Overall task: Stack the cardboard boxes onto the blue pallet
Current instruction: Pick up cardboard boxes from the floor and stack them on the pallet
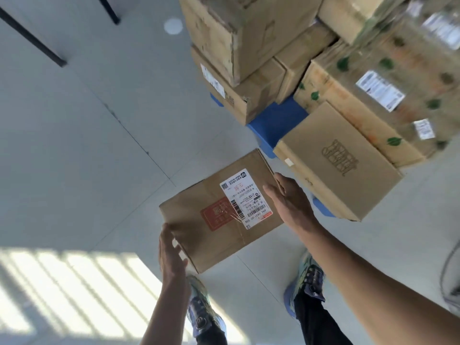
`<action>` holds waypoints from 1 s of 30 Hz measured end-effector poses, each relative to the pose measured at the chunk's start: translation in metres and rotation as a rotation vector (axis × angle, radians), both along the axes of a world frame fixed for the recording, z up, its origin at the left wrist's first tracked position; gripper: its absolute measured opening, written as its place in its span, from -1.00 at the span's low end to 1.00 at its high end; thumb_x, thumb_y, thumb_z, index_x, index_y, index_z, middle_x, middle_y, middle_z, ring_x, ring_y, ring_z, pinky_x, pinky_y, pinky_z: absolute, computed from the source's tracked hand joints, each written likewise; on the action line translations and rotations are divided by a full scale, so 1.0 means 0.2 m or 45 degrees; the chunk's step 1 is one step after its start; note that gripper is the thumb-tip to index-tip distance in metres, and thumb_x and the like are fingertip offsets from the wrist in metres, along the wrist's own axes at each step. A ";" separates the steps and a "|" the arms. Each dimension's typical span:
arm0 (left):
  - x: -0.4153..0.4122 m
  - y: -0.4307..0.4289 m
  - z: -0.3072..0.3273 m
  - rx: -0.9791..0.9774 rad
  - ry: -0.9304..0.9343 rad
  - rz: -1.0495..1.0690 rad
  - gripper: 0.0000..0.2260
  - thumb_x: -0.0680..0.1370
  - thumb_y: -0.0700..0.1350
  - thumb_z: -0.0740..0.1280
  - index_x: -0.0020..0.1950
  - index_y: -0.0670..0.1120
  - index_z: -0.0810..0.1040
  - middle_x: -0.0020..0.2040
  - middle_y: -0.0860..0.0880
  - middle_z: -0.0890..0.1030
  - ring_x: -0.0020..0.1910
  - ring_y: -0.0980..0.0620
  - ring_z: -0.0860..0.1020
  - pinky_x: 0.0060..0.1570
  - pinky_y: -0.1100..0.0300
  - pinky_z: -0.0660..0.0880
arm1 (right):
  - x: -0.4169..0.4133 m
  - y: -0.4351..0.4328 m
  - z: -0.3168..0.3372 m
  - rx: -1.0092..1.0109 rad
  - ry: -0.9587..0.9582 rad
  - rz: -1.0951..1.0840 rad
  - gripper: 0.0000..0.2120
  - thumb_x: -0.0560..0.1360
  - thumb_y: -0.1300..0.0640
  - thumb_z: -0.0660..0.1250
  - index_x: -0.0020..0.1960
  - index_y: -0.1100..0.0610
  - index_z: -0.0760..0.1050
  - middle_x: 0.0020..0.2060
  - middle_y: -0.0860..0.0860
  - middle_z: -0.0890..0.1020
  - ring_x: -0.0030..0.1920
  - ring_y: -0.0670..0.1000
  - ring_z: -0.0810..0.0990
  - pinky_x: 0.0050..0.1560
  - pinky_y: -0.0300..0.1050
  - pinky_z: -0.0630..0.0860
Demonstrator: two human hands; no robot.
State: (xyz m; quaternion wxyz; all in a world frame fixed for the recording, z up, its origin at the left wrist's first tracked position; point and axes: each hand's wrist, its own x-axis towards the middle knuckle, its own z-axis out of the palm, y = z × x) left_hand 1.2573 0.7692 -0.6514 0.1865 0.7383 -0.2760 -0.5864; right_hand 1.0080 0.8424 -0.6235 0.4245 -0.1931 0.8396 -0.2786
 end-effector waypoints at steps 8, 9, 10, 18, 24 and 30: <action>-0.65 -0.09 0.37 -0.110 0.043 -0.116 -0.45 0.65 0.30 0.15 0.55 0.03 0.37 0.52 -0.05 0.42 0.45 -0.19 0.38 0.41 -0.31 0.30 | -0.59 0.14 0.30 -0.143 0.106 -0.205 -0.54 0.67 -0.03 0.28 0.52 0.12 0.43 0.41 0.16 0.53 0.20 0.03 0.53 0.11 -0.08 0.42; -0.72 -0.09 0.39 -0.111 0.045 -0.128 -0.46 0.65 0.29 0.15 0.55 0.03 0.37 0.53 -0.05 0.41 0.47 -0.20 0.38 0.42 -0.33 0.30 | -0.65 0.16 0.31 -0.152 0.103 -0.222 -0.54 0.67 -0.02 0.28 0.51 0.14 0.44 0.41 0.17 0.53 0.24 0.07 0.54 0.19 -0.01 0.45; -0.77 -0.10 0.40 -0.107 0.054 -0.141 -0.45 0.65 0.30 0.15 0.55 0.03 0.36 0.54 -0.06 0.40 0.49 -0.21 0.37 0.43 -0.34 0.29 | -0.70 0.16 0.32 -0.154 0.102 -0.241 -0.54 0.67 -0.02 0.28 0.51 0.15 0.43 0.43 0.17 0.51 0.33 0.12 0.52 0.31 0.08 0.44; -1.25 -0.16 0.43 -0.106 0.079 -0.405 -0.51 0.57 0.39 0.18 0.35 0.13 0.52 0.36 0.05 0.54 0.34 -0.07 0.48 0.31 -0.12 0.40 | -1.06 0.29 0.33 -0.161 0.036 -0.436 -0.53 0.63 -0.17 0.23 0.47 0.00 0.48 0.39 0.05 0.57 0.20 0.03 0.57 0.27 0.05 0.45; -1.58 -0.41 0.42 -0.185 -0.051 -0.804 -0.25 0.42 0.48 0.07 0.54 0.18 0.39 0.48 -0.01 0.45 0.47 -0.17 0.35 0.44 -0.33 0.31 | -1.15 0.30 0.20 -0.141 -0.042 -0.805 -0.54 0.67 -0.15 0.20 0.51 -0.03 0.45 0.46 0.00 0.51 0.25 -0.02 0.48 0.27 -0.05 0.38; -1.84 -0.64 0.38 -0.189 -0.110 -1.083 -0.40 0.46 0.46 0.08 0.39 0.20 0.42 0.44 -0.09 0.46 0.40 -0.24 0.40 0.35 -0.33 0.42 | -1.14 0.26 0.14 -0.148 -0.170 -1.030 -0.49 0.62 -0.16 0.21 0.50 0.01 0.45 0.41 0.07 0.56 0.36 0.13 0.55 0.41 0.27 0.46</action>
